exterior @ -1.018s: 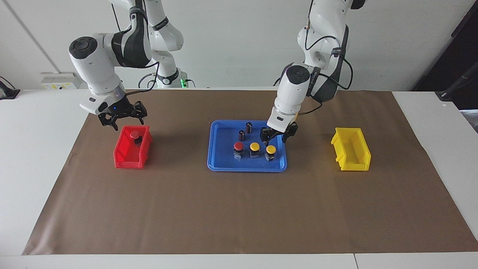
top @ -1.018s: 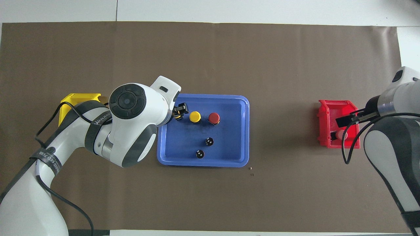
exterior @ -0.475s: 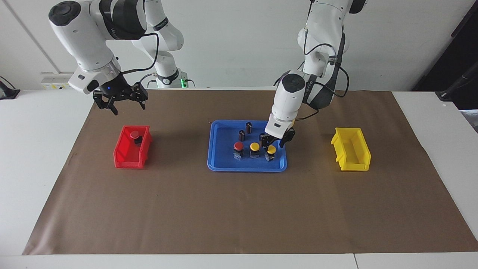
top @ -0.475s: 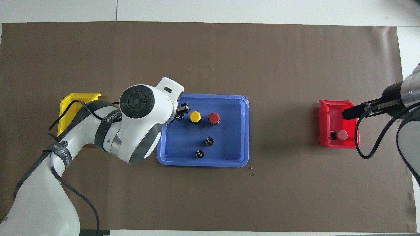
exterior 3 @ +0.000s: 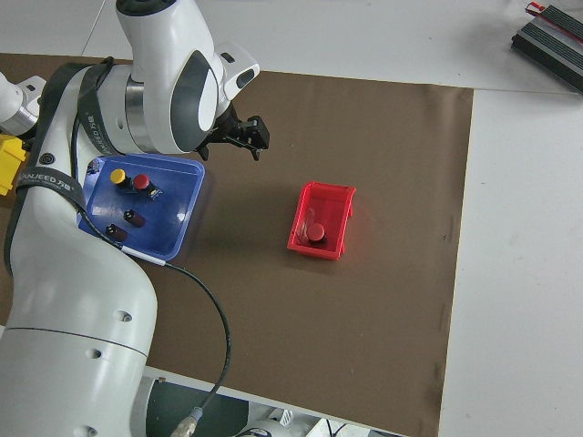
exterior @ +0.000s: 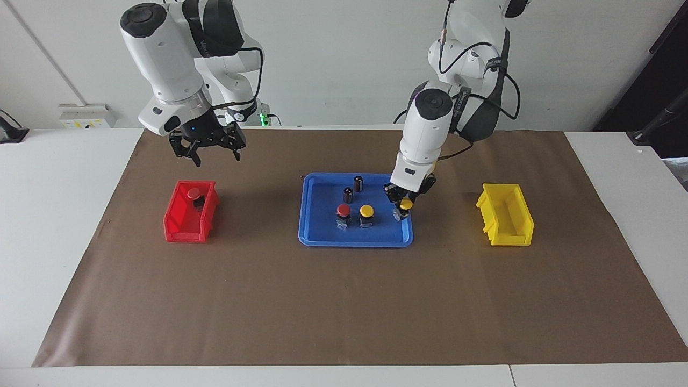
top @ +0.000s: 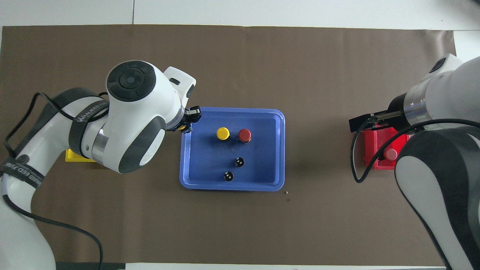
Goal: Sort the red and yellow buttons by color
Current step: 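Drop the yellow button in the yellow bin while the right gripper grasps the red button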
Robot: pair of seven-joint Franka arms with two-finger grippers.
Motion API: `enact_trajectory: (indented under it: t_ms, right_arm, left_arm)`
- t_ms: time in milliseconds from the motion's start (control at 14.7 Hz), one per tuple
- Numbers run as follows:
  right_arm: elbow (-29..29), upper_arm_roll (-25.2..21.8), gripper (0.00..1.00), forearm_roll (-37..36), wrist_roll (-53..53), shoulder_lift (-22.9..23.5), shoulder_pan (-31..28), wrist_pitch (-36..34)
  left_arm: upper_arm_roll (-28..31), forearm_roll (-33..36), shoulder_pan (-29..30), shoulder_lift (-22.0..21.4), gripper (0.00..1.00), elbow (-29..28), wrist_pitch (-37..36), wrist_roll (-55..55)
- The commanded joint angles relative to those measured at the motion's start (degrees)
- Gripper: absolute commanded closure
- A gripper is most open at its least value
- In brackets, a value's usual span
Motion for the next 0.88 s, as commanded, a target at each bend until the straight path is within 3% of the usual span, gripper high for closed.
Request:
enact_trajectory:
  t_ms: [0,136,271,339,543,747,814]
  right_arm:
    - [11.3,0.0,0.0,0.5,12.5,10.2,8.0,-0.3]
    - [24.7,-0.1,0.0,-0.9,23.3,22.7,15.0,0.4]
    - [27.0,-0.1,0.0,-6.0,29.0,29.9,20.3,3.6]
    - [26.4,-0.1,0.0,-7.0,32.1,31.0,21.9,7.6]
    - [21.8,0.0,0.0,-7.3,36.2,31.7,23.5,12.4]
    - [18.1,-0.1,0.01,-7.3,36.2,31.7,23.8,13.9]
    - [16.9,-0.1,0.06,-7.3,36.2,31.3,23.8,13.9]
  left_arm:
    - [0.8,3.4,7.5,-6.3,0.99,-0.5,-7.3,13.9]
    - [0.7,3.5,15.1,-8.4,0.99,-1.1,-8.6,26.0]
    - [0.7,3.5,19.9,-8.8,0.99,-2.5,-8.0,34.4]
    - [0.7,3.4,22.0,-9.7,0.99,-4.4,-7.2,37.6]
    - [0.7,3.4,26.3,-13.2,0.99,-16.5,5.8,40.4]
    - [0.8,3.4,27.5,-13.3,0.99,-19.2,7.2,43.2]
    - [0.7,3.4,27.5,-13.4,0.99,-20.4,7.6,43.2]
